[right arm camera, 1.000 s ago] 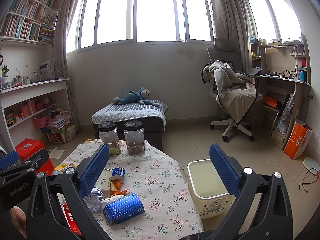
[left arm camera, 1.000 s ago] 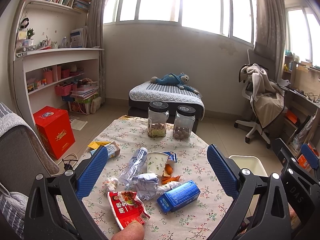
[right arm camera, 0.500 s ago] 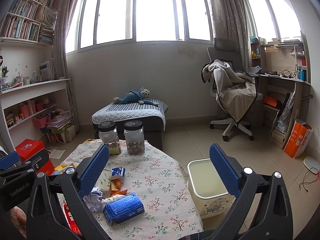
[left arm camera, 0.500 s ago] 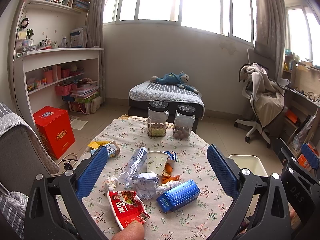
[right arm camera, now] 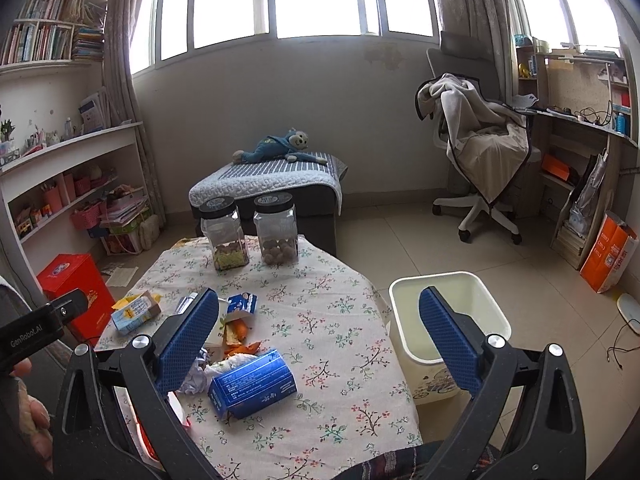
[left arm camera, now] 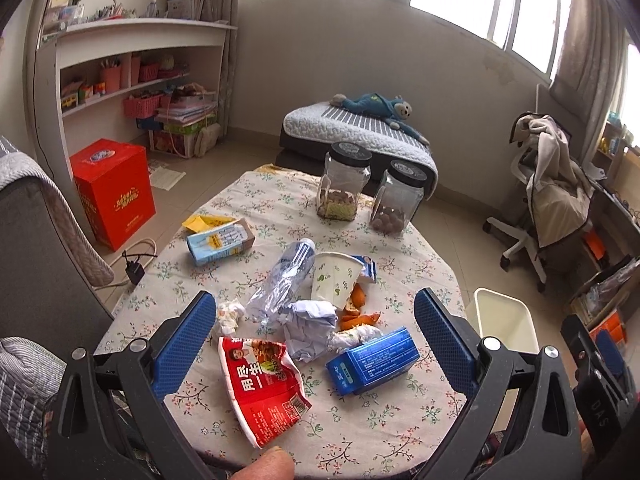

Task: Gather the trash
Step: 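Reach the left tool to the red wrapper while the right tool reaches the blue box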

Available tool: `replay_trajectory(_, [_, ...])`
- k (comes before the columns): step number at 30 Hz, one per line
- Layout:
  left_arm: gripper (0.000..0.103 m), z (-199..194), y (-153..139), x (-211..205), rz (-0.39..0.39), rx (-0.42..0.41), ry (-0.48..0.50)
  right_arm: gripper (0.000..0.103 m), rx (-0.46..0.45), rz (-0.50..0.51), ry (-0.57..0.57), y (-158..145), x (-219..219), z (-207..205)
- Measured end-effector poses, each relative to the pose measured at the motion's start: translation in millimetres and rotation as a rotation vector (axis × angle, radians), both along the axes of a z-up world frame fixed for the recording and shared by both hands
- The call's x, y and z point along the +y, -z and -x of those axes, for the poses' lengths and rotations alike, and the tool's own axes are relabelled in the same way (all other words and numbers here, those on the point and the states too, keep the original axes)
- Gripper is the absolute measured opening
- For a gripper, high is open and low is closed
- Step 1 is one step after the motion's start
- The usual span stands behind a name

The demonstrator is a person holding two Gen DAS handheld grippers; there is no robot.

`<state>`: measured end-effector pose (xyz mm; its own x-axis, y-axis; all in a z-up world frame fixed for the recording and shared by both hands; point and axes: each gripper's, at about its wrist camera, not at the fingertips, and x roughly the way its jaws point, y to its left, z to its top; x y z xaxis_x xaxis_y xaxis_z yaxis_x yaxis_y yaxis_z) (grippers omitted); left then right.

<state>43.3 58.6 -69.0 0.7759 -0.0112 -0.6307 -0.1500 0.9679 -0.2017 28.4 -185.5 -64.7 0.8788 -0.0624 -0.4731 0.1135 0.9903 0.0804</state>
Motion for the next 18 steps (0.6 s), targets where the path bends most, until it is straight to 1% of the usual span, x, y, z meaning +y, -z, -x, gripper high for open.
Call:
replay_trajectory(3, [0.096, -16, 19, 7, 0.004, 0.110, 0.003, 0.096, 0.128, -0.028, -0.029, 29, -2, -23])
replay_trajectory(7, [0.096, -31, 59, 8, -0.007, 0.283, 0.046, 0.096, 0.277, -0.071, -0.050, 72, -4, -45])
replay_trajectory(9, [0.096, -34, 82, 2, -0.050, 0.369, 0.066, 0.096, 0.337, -0.087, -0.053, 90, -5, -52])
replay_trajectory(10, [0.096, -35, 93, 1, -0.074, 0.408, 0.066, 0.096, 0.361, -0.092, -0.056, 97, -5, -55])
replay_trajectory(11, [0.096, -35, 102, 3, -0.081, 0.438, 0.056, 0.096, 0.379, -0.094, -0.058, 103, -5, -57])
replay_trajectory(12, [0.096, -34, 109, 6, -0.060, 0.455, 0.038, 0.096, 0.390, -0.093, -0.061, 107, -4, -59])
replay_trajectory(14, [0.096, -37, 120, 19, 0.028, 0.479, 0.001, 0.096, 0.401, -0.086, -0.068, 112, -3, -62])
replay_trajectory(15, [0.096, -41, 124, 24, 0.057, 0.494, -0.014, 0.096, 0.403, -0.080, -0.071, 113, -2, -64])
replay_trajectory(16, [0.096, -45, 127, 27, 0.067, 0.501, -0.032, 0.096, 0.406, -0.074, -0.072, 116, -2, -67])
replay_trajectory(18, [0.096, -51, 128, 26, 0.039, 0.493, -0.056, 0.096, 0.416, -0.069, -0.071, 121, -2, -72])
